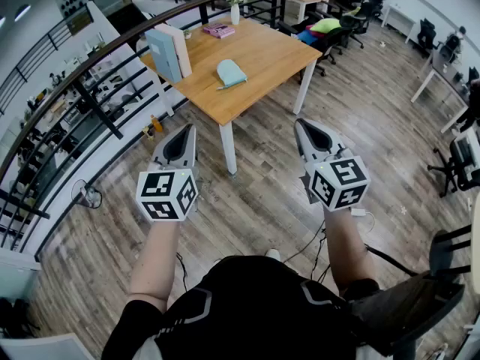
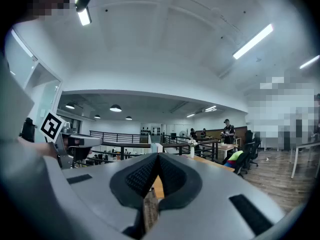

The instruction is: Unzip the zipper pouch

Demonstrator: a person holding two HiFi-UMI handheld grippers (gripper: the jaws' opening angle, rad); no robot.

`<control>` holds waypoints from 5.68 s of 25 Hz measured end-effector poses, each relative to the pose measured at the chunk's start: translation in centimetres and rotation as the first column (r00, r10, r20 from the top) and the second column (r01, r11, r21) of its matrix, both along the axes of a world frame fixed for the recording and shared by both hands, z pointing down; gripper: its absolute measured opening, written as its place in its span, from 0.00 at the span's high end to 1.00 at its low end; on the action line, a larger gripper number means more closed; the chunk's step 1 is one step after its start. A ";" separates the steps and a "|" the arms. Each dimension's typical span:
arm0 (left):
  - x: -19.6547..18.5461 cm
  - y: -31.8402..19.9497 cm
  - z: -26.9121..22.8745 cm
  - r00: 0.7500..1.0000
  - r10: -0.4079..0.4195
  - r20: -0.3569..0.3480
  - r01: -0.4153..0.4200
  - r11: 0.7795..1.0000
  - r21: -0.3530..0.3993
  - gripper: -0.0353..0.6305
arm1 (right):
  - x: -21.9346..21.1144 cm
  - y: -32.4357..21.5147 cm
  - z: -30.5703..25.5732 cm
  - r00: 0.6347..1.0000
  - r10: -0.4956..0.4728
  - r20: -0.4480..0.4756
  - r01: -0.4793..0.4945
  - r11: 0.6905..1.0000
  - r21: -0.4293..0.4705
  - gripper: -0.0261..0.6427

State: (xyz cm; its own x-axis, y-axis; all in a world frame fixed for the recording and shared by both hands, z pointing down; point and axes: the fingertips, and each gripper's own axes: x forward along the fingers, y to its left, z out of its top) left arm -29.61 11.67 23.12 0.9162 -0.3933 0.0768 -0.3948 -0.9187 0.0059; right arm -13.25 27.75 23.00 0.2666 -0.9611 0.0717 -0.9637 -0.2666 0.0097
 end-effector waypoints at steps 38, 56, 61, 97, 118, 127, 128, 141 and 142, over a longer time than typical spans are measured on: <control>3.6 1.5 0.5 0.998 0.058 0.029 -0.059 0.997 0.045 0.90 | 3.6 -0.1 -0.2 1.000 -0.008 0.001 0.008 1.000 0.023 0.92; 8.3 4.3 1.0 0.998 0.045 0.036 -0.047 0.997 0.062 0.61 | 8.9 2.1 1.1 0.999 -0.051 0.009 0.051 0.999 0.008 0.71; 9.7 5.8 1.4 0.998 0.032 0.045 -0.035 0.997 0.065 0.61 | 10.3 3.5 1.4 0.997 -0.082 0.013 0.082 0.997 0.016 0.71; 25.1 -21.4 6.7 0.990 0.118 0.082 -0.121 0.992 0.023 0.61 | 22.6 -23.5 4.3 0.992 -0.120 -0.039 0.114 0.984 -0.140 0.70; 27.3 -32.1 9.5 0.996 0.001 0.091 -0.002 1.000 0.005 0.61 | 27.8 -35.8 5.9 0.964 -0.264 -0.027 0.259 0.958 -0.126 0.70; 32.4 -34.2 8.3 0.986 -0.136 0.091 0.136 0.991 0.008 0.64 | 33.4 -42.0 6.5 0.873 -0.485 -0.047 0.475 0.869 -0.140 0.71; 33.1 -34.3 8.2 0.986 -0.143 0.084 0.144 0.990 0.005 0.64 | 33.9 -42.7 6.8 0.861 -0.506 -0.042 0.497 0.856 -0.141 0.71; 37.5 -36.8 11.7 0.929 -0.340 0.144 0.347 0.937 -0.028 0.63 | 39.9 -49.2 11.5 0.735 -0.678 0.002 0.668 0.724 -0.170 0.71; 37.6 -36.9 12.2 0.922 -0.363 0.138 0.372 0.927 -0.045 0.63 | 40.3 -49.5 12.5 0.730 -0.683 0.010 0.673 0.717 -0.184 0.71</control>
State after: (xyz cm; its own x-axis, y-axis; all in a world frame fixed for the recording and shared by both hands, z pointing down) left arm 7.98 -25.23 35.35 0.6896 -0.6900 0.2196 -0.7061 -0.7081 -0.0075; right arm 27.02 -21.77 35.55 -0.4435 -0.8609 0.2494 -0.8820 0.4686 0.0492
